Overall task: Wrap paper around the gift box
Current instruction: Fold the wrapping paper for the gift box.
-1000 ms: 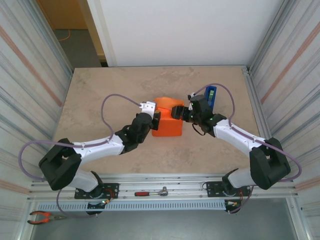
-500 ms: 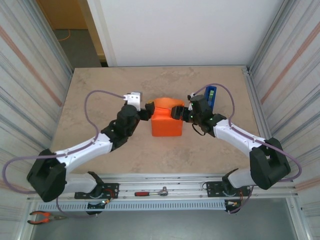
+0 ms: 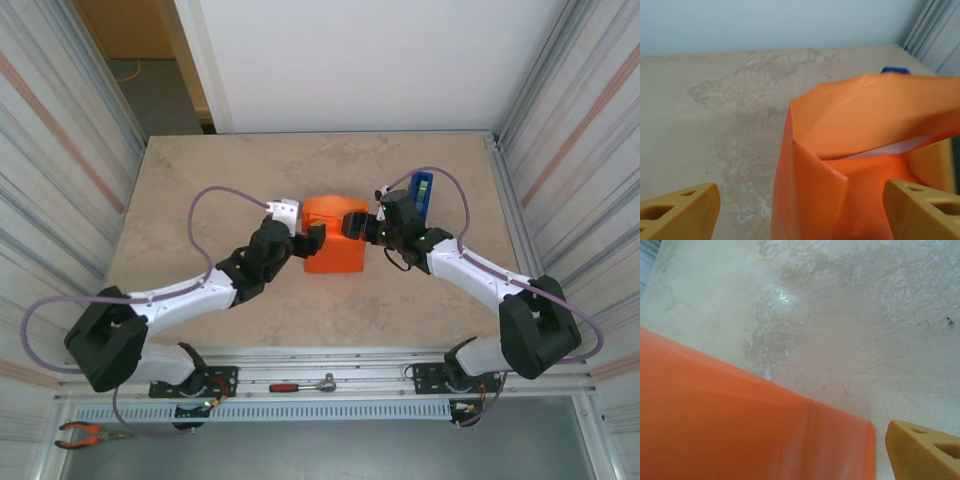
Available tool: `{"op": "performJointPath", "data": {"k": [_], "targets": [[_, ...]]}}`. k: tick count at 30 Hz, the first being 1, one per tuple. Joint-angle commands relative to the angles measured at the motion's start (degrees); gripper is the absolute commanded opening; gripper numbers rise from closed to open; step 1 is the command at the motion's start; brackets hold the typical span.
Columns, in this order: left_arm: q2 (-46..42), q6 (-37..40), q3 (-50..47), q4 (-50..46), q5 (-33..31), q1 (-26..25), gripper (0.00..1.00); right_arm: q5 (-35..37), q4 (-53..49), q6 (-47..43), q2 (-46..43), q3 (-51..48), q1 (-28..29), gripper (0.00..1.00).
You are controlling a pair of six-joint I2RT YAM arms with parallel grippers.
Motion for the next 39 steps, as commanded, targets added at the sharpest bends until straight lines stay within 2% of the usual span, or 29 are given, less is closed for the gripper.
{"op": "performJointPath", "data": {"k": [1,12,14,16,23,31,39], "targets": [[2.4,1.3,3.3,3.1,-3.3,-0.1,0.85,-0.8,-6.8,-0.2,1.2,-1.7,1.0,0.87],[9.5,1.0,6.2,1.5,-10.2,0.3,0.84,-0.7,-7.8,-0.4,-0.3,-1.4,0.9,0.87],[9.7,0.7,5.7,0.9,-10.5,0.3,0.83,-0.3,-9.1,-0.7,-0.9,-0.2,0.7,0.90],[9.6,0.3,5.1,0.3,-10.7,0.3,0.83,-0.4,-10.2,-0.6,-2.1,1.6,-0.2,0.99],[8.8,-0.2,3.9,-0.4,-10.6,-0.1,0.80,0.7,-12.9,0.9,-7.5,7.1,-3.3,0.98],[9.0,-0.2,3.5,-0.8,-10.4,-0.4,0.78,2.4,-9.9,0.4,-6.5,5.0,-2.4,1.00],[9.1,-0.3,3.7,-1.1,-10.0,-0.4,0.77,8.8,-4.5,-1.0,-2.3,3.3,1.7,0.88]]}}
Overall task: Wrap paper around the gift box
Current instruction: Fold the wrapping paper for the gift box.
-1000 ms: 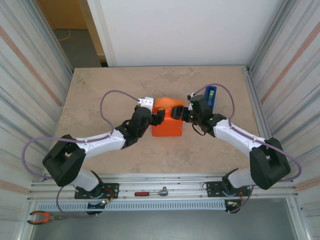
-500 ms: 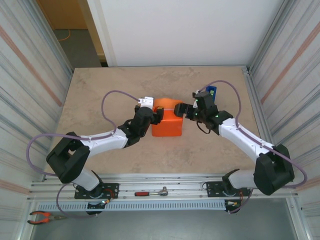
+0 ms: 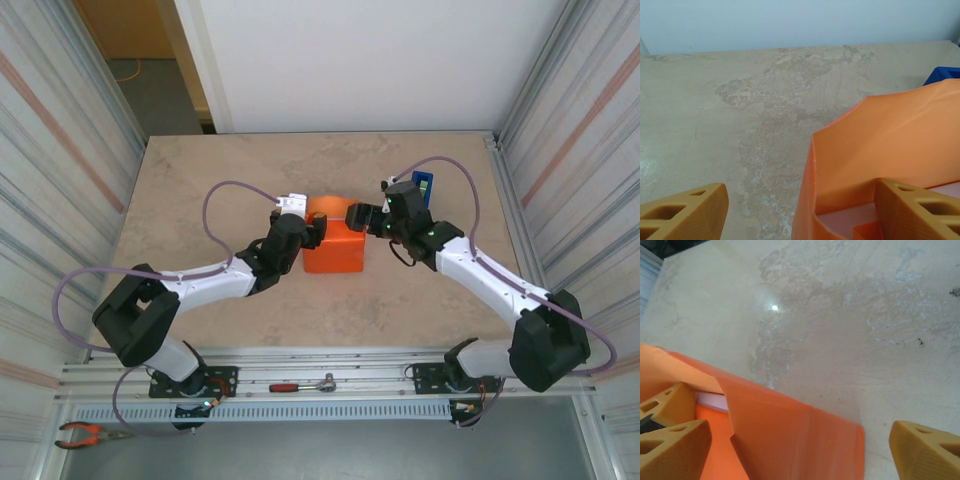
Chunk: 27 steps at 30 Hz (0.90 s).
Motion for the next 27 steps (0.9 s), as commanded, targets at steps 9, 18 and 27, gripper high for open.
{"op": "performJointPath", "data": {"k": [9,18,27], "targets": [[0.6,0.1,-0.6,-3.0,-1.8,-0.8,0.64,10.4,7.4,0.2,6.1,-5.5,3.2,0.70],[1.8,2.1,1.4,-1.8,-1.1,-1.5,0.42,14.4,5.3,-0.1,5.3,-6.1,5.9,0.62],[3.1,2.1,1.8,-0.6,-1.0,-2.1,0.25,14.7,4.3,-0.2,7.2,-4.0,7.7,0.46]]}}
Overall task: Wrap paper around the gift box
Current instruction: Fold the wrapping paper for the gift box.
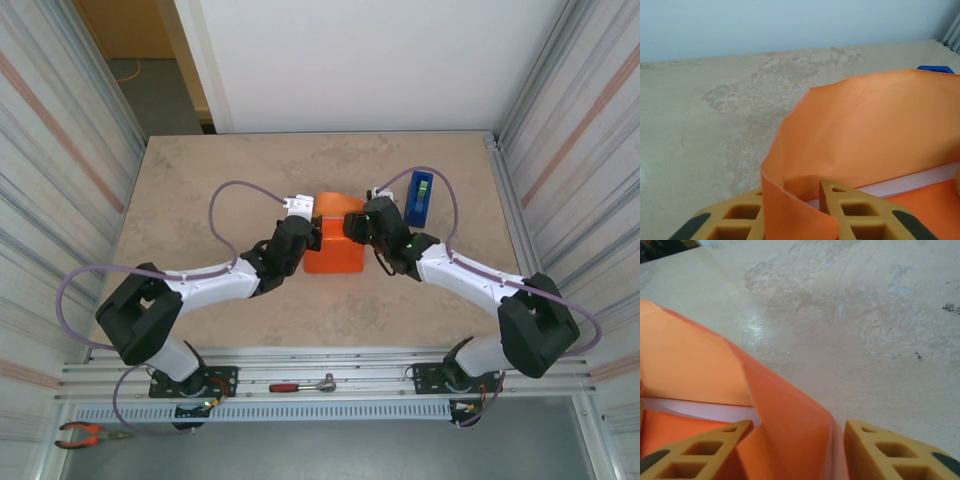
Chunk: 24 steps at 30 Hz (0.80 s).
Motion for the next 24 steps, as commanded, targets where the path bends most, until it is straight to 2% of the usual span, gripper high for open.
{"op": "performJointPath", "data": {"k": [1,5,9,17,21,24], "targets": [[2.2,1.0,1.0,-1.7,-0.7,0.0,0.23,1.7,-6.3,-0.4,2.8,0.4,0.9,0.45],[2.9,1.4,2.0,-1.6,-0.4,0.0,0.14,1.8,-6.6,-0.4,4.2,2.2,1.8,0.35],[3.4,1.9,2.9,-1.3,-0.1,0.0,0.05,1.6,-7.0,-0.6,4.6,3.6,2.2,0.33],[3.3,2.7,3.3,-0.2,0.0,0.0,0.00,1.2,-8.6,-0.8,3.2,5.5,2.4,0.24],[2.7,2.7,2.3,0.1,-0.1,0.0,0.06,1.8,-8.4,0.1,2.7,3.9,3.1,0.23],[0.8,3.0,1.5,0.2,0.4,0.3,0.21,2.1,-7.9,1.5,2.6,2.3,3.2,0.23]]}}
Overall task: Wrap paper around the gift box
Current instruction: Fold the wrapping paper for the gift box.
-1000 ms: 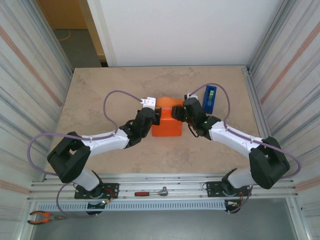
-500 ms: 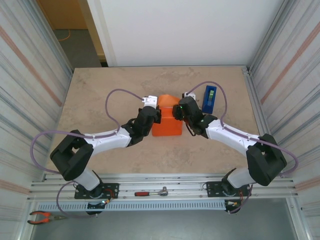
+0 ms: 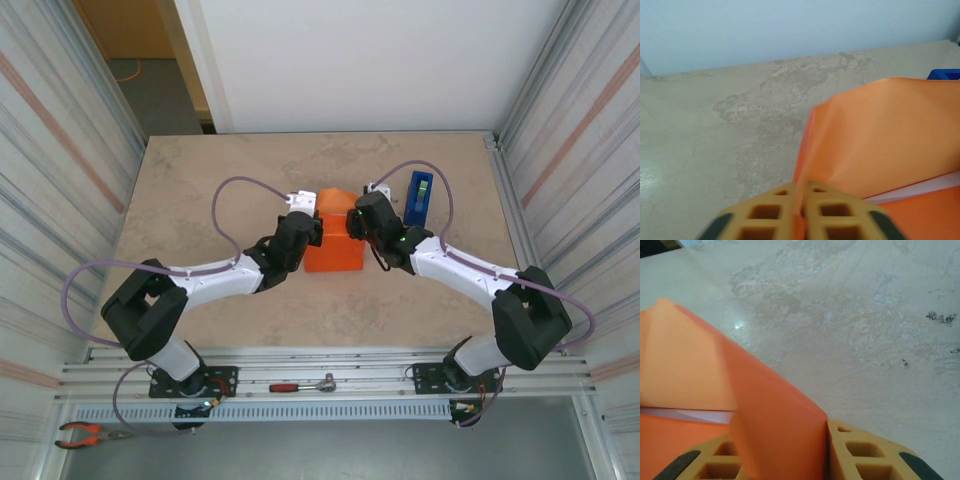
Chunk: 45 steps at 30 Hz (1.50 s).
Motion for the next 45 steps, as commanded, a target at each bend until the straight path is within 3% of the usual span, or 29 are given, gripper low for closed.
{"op": "performJointPath", "data": {"k": [1,8,14,18,21,25,30,37,45], "targets": [[-2.1,0.1,-1.1,0.0,2.2,0.2,0.28,-2.0,-3.8,1.4,0.1,-2.3,2.0,0.23],[-9.8,2.4,-2.4,-3.7,2.5,1.8,0.99,-1.7,-3.8,2.6,0.5,-2.9,2.2,0.21],[-15.3,3.5,-4.3,-5.7,7.8,5.5,0.99,-1.1,-3.7,4.0,0.1,-3.9,2.7,0.20],[-19.0,4.8,-8.4,-1.2,8.3,6.6,0.99,-0.7,-4.2,4.5,-0.4,-4.5,2.9,0.19],[-22.0,0.1,-8.8,-4.4,7.8,6.7,0.99,-0.1,-4.9,4.9,-1.1,-4.8,3.2,0.18],[-23.2,-3.1,-8.7,-7.7,12.5,6.4,0.93,0.2,-5.5,5.0,-1.8,-5.2,3.4,0.18],[-21.0,-3.2,-10.9,-3.8,12.9,4.1,0.84,0.3,-6.1,4.6,-2.4,-5.1,3.4,0.18],[-15.1,-3.0,-9.6,-1.0,8.4,1.8,0.83,-0.4,-6.1,3.6,-2.0,-5.0,3.4,0.18],[-8.6,-1.7,-6.9,1.8,7.0,1.7,0.61,-1.6,-6.2,3.1,-0.8,-4.3,3.4,0.19]]}}
